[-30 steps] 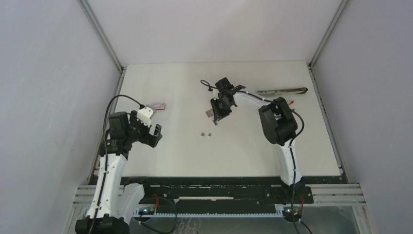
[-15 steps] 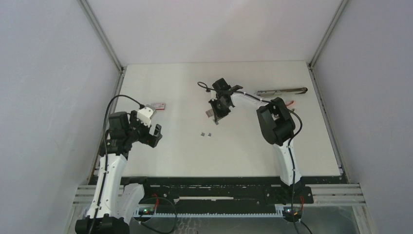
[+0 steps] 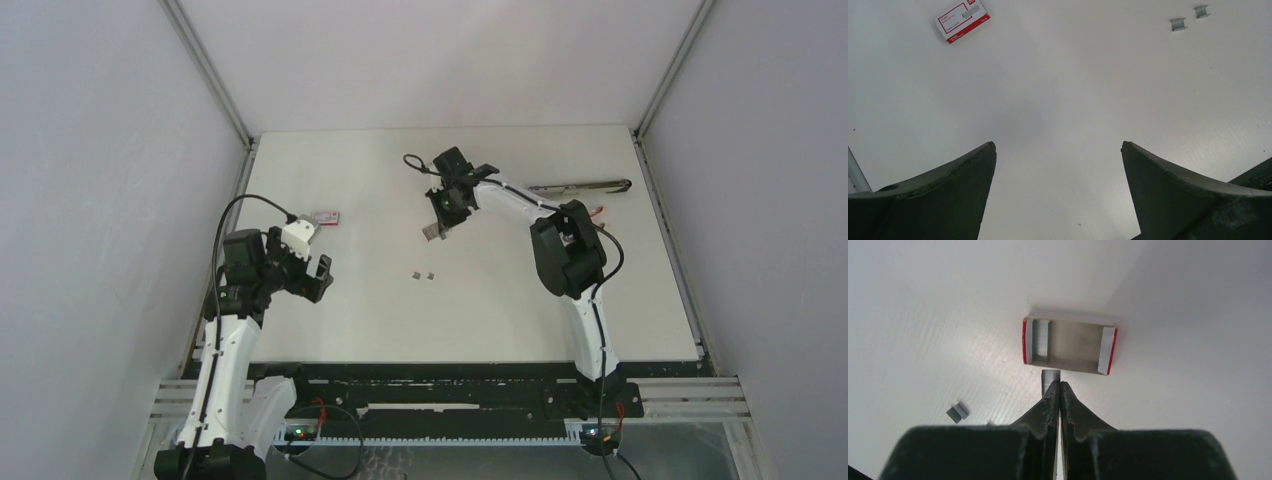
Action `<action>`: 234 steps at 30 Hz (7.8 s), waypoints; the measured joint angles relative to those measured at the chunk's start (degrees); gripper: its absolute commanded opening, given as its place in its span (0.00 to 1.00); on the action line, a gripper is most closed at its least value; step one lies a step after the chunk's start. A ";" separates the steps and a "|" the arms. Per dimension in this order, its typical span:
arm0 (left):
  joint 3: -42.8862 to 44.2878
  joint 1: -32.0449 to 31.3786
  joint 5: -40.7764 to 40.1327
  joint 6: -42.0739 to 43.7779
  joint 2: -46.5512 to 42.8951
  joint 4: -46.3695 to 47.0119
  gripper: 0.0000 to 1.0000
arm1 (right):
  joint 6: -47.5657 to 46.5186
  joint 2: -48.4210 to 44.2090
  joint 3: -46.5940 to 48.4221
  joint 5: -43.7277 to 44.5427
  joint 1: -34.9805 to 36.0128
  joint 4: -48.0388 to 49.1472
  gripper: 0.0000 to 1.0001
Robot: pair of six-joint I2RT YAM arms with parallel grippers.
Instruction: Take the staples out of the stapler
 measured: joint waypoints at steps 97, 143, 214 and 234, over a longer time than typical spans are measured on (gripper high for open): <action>0.00 0.00 0.04 0.00 0.13 0.00 1.00 | 0.46 6.67 9.16 3.69 0.68 -1.27 0.38; 0.00 0.00 0.00 0.00 -0.28 0.00 1.00 | -19.45 -6.19 -12.39 -8.15 7.54 0.35 0.31; 0.00 0.00 -0.02 0.00 0.57 0.00 1.00 | -10.56 4.20 6.27 10.27 2.23 1.36 0.00; 0.00 0.00 -0.02 0.00 0.55 0.02 1.00 | -10.10 5.88 6.27 11.26 2.25 2.23 0.00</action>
